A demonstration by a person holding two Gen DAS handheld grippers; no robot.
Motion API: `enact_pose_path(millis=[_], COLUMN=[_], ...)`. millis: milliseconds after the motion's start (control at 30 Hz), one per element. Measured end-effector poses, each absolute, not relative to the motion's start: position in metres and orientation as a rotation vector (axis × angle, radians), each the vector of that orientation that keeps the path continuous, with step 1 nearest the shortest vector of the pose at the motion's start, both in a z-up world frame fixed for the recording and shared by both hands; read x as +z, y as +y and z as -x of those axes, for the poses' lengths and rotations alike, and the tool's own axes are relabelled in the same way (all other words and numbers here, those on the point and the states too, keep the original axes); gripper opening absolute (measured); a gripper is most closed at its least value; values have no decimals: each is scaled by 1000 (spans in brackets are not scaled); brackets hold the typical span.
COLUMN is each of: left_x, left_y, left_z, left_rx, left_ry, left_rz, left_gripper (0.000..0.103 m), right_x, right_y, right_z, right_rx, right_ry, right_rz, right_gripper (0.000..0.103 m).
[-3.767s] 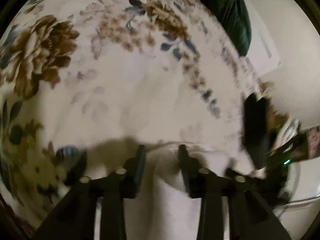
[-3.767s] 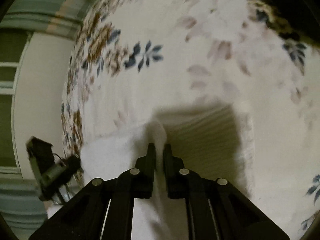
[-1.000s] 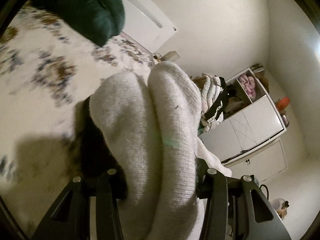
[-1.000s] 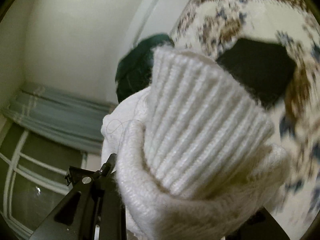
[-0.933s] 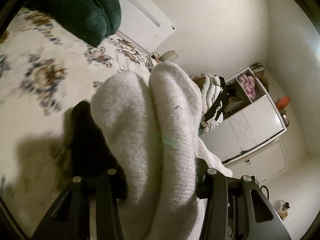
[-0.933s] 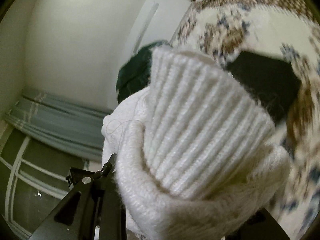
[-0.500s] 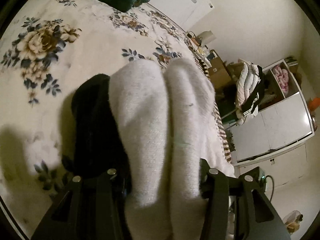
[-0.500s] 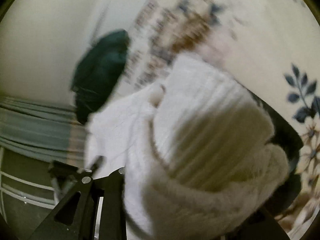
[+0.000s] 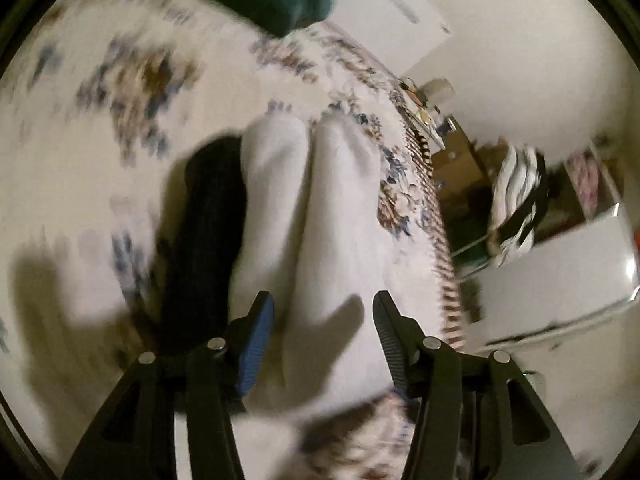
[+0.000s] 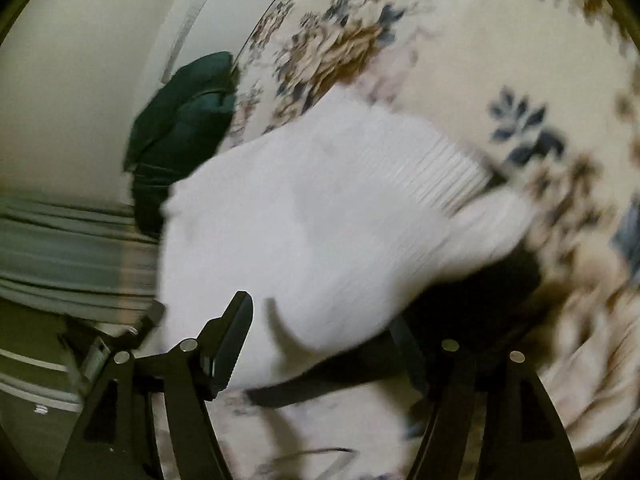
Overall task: Fold small clothes
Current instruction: 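Lower the folded sweater onto the black garment and open both grippers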
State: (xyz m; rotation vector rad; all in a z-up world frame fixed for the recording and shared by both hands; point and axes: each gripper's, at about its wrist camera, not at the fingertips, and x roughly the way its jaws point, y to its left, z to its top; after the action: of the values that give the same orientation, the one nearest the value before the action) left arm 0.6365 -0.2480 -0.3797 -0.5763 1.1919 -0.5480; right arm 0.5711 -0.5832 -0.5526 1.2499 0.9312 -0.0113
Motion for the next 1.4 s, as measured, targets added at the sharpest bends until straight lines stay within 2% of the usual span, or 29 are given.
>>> enact_pose_path(millis=[100, 167, 200, 233, 367, 533, 567, 600, 633, 667, 700, 733, 800, 867, 1000, 1400], left_x=[-395, -401, -401, -398, -388, -387, -382, -373, -367, -360, -353, -342, -322, -303, -261, -132], left_y=[-255, -261, -261, -261, -262, -265, -268, -270, -273, -274, -274, -275, -276, -277, -272, -226], left_z=[-629, -628, -630, -633, -643, -637, -632, -625, -620, -615, -610, -603, -590, -577, -546, -419], left_rx=[-536, -510, -499, -480, -454, -475, -462, -434, -403, -377, -358, -340, -311, -286, -271, -315], left_ry=[1215, 1203, 1193, 1178, 1134, 1159, 1145, 1133, 1127, 1116, 1101, 1082, 1062, 1050, 1015, 936], left_rz=[642, 619, 611, 596, 472, 395, 357, 301, 254, 212, 184, 148, 85, 22, -61, -84], left_gripper=[53, 53, 53, 53, 53, 53, 53, 60, 69, 84, 90, 91, 93, 100, 101, 101], right_x=[-575, -581, -584, -583, -567, -574, -569, -559, -550, -537, -520, -505, -471, -439, -378, -190], right_y=[-578, -575, -572, -570, -556, -556, -557, -557, -555, -552, -549, -546, -537, -530, -519, -439], right_z=[-578, -578, -578, -576, -571, -568, -568, -568, -570, -570, -569, -566, -560, -546, -520, -382], right_rx=[7, 9, 22, 27, 80, 11, -10, -32, -61, -104, -140, -162, -240, -308, -381, -382], right_ry=[911, 876, 867, 858, 834, 921, 940, 960, 991, 1027, 1036, 1034, 1046, 1039, 1005, 873], right_rz=[-1407, -1450, -1476, -1491, -1473, -1357, -1302, -1238, -1163, -1067, -973, -899, -708, -555, -363, -232], right_gripper=[71, 52, 33, 28, 24, 24, 25, 32, 43, 52, 70, 86, 100, 101, 103, 103])
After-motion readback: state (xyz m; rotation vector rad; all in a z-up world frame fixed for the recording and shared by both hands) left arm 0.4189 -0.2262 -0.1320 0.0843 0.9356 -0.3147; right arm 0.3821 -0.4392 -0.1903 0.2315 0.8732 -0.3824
